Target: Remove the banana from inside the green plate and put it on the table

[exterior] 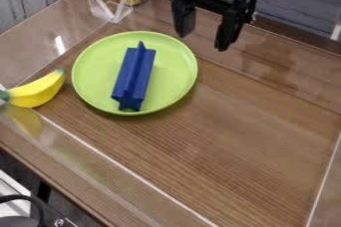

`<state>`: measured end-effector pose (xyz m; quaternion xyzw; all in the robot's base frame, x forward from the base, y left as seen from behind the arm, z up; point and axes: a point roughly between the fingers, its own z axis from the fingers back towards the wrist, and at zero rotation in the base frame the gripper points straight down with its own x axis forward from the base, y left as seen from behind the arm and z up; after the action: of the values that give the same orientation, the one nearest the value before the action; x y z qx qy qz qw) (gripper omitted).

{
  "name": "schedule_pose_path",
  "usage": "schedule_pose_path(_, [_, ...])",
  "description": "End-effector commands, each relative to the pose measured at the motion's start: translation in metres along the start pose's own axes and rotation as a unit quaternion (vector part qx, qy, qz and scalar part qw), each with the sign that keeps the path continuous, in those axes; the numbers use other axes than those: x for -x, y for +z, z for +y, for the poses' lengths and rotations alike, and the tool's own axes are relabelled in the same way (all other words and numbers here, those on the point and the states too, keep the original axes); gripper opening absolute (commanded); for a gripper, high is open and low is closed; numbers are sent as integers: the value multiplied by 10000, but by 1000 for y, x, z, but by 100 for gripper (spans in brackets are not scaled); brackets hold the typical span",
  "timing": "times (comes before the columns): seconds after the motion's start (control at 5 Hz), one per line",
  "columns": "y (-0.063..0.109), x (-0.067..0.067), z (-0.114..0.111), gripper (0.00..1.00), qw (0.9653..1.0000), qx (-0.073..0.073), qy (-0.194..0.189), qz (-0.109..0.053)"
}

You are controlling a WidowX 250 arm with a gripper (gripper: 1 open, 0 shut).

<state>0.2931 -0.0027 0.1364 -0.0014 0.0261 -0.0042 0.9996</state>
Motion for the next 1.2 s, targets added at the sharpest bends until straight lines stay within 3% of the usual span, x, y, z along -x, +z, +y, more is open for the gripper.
schedule_pose_path(0.0, [-10, 10, 1, 100, 10000, -11, -50, 69])
schedule_pose_path(0.2, [-12, 34, 23, 100, 9999, -31, -100, 25])
schedule_pose_path(0.6, [-8, 90, 98, 100, 9962, -60, -822, -274])
schedule_pose_path(0.8, [-15, 109, 129, 100, 9980, -73, -499, -379])
schedule_pose_path(1.0, [-27, 116, 156, 100, 9988, -61, -231, -437])
